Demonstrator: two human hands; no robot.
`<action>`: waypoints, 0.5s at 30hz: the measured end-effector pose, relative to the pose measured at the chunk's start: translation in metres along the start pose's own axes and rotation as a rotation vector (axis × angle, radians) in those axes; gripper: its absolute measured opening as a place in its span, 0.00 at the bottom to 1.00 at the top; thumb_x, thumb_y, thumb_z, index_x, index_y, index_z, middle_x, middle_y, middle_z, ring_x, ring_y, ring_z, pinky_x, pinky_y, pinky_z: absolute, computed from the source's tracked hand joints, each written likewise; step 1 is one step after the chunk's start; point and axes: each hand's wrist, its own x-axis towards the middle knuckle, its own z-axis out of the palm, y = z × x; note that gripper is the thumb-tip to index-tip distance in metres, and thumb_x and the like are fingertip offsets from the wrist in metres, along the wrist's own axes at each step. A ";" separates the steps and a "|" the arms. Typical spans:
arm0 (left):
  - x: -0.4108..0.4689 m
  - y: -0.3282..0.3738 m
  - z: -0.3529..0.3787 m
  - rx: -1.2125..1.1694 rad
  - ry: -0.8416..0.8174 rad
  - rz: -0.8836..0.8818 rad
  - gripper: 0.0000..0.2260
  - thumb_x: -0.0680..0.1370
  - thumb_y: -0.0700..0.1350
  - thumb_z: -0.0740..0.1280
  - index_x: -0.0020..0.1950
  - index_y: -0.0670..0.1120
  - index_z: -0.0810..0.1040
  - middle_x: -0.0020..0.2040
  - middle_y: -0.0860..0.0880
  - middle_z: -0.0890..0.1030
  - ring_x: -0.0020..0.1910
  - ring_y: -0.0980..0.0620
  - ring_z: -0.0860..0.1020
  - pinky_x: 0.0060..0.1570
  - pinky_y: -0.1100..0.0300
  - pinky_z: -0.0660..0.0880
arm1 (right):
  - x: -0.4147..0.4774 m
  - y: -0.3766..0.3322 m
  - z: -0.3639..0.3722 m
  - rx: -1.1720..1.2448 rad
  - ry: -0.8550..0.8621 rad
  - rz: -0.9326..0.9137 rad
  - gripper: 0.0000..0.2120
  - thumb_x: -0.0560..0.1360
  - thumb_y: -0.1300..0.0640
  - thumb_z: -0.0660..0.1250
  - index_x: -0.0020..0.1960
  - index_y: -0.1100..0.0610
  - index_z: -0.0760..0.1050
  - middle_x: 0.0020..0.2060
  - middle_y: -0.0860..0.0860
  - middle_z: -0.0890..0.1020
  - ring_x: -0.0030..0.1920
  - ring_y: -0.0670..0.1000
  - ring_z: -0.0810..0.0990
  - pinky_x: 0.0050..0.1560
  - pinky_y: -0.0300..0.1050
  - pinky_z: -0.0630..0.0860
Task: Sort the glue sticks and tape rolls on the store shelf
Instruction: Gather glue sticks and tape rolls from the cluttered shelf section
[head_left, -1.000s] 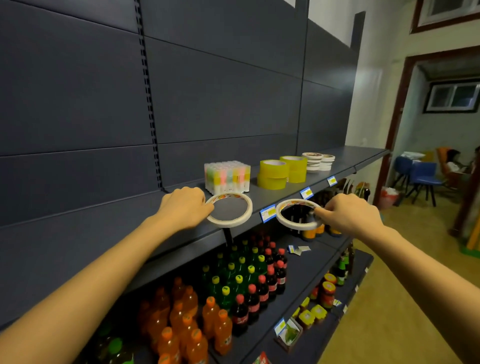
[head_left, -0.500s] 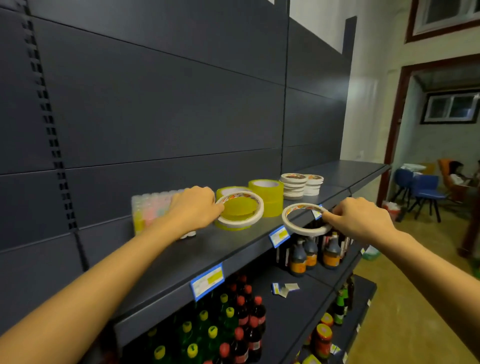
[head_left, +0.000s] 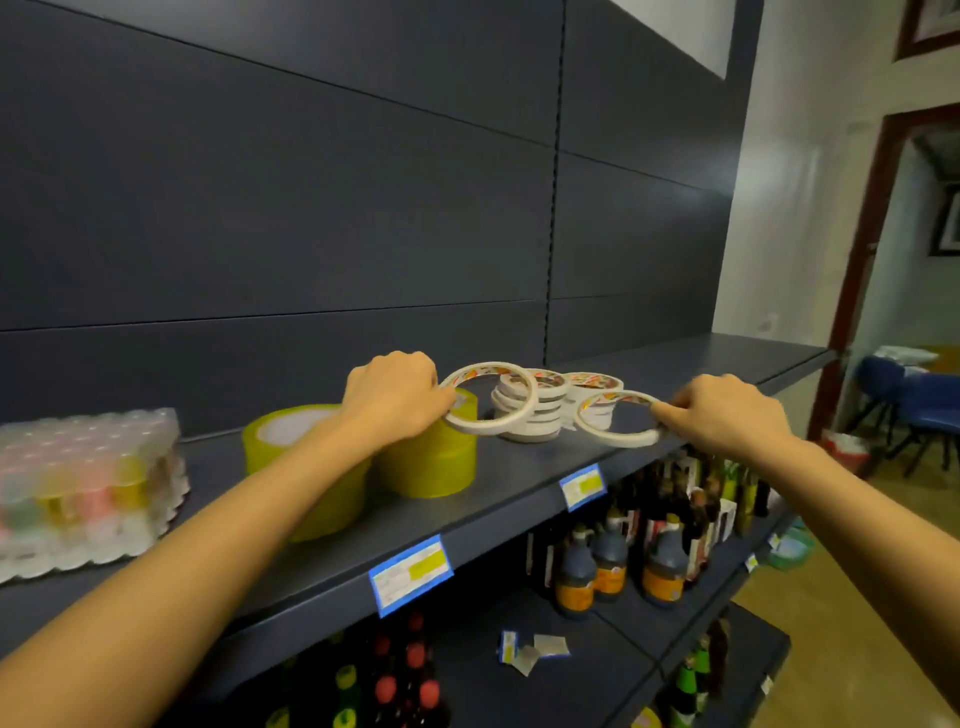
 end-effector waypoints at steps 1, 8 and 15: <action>0.011 0.009 0.008 0.008 0.011 -0.028 0.15 0.76 0.54 0.61 0.34 0.47 0.76 0.28 0.51 0.71 0.33 0.48 0.73 0.33 0.59 0.65 | 0.015 0.008 0.005 0.004 -0.002 -0.019 0.24 0.76 0.38 0.59 0.36 0.55 0.81 0.31 0.52 0.77 0.36 0.56 0.75 0.37 0.44 0.69; 0.081 0.062 0.060 0.116 0.027 -0.211 0.14 0.77 0.53 0.60 0.36 0.46 0.73 0.31 0.49 0.71 0.37 0.46 0.73 0.38 0.57 0.67 | 0.116 0.059 0.032 0.055 -0.041 -0.122 0.24 0.76 0.40 0.59 0.36 0.56 0.80 0.29 0.51 0.74 0.31 0.52 0.72 0.29 0.40 0.63; 0.125 0.085 0.093 0.179 -0.045 -0.336 0.16 0.78 0.54 0.59 0.35 0.46 0.71 0.35 0.49 0.74 0.37 0.48 0.73 0.39 0.56 0.69 | 0.178 0.067 0.076 0.175 -0.093 -0.188 0.22 0.76 0.42 0.59 0.37 0.57 0.80 0.28 0.50 0.73 0.29 0.50 0.70 0.29 0.39 0.61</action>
